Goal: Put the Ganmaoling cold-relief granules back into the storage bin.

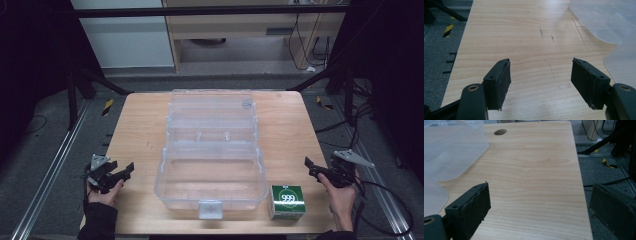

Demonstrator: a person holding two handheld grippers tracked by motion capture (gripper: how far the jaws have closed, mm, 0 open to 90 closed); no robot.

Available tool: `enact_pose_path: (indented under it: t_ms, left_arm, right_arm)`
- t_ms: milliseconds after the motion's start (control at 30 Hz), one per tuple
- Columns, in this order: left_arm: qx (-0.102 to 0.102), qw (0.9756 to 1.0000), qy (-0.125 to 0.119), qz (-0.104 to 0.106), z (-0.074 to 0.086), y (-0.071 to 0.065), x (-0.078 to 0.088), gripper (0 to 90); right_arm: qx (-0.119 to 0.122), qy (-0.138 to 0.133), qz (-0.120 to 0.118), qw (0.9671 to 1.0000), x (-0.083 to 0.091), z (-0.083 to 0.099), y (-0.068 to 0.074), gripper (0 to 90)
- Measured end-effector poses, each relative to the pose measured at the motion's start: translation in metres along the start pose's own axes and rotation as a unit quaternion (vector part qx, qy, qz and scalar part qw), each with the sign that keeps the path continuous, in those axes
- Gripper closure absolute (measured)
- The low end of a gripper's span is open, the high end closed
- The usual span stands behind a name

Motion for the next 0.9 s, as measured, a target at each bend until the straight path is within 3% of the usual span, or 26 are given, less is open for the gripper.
enact_pose_path:
  t_ms: [267,600,900]
  left_arm:
    - [-0.002,1.0,0.005,-0.004,0.0,-0.001,0.001,32.6]
    - [-0.013,0.9998,0.015,-0.003,0.003,-0.003,0.0,32.5]
    - [-0.018,0.9996,0.021,-0.006,0.004,-0.004,-0.001,31.8]
  right_arm:
    - [-0.002,-0.014,-0.011,0.9998,0.012,-0.011,0.003,0.4]
    - [0.044,-0.018,-0.037,0.9982,0.022,-0.027,0.021,5.7]
    - [0.089,-0.023,-0.076,0.9929,0.037,-0.057,0.044,7.1]
Point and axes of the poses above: each handheld gripper's, and its own axes: x roughly backward along the jaws, z roughly out of its underside, y roughly to its left, the point moved 5 cm from there along -x, roughly forward along the jaws, and after that the axes turned 7 degrees about y, right-handed, at the moved point
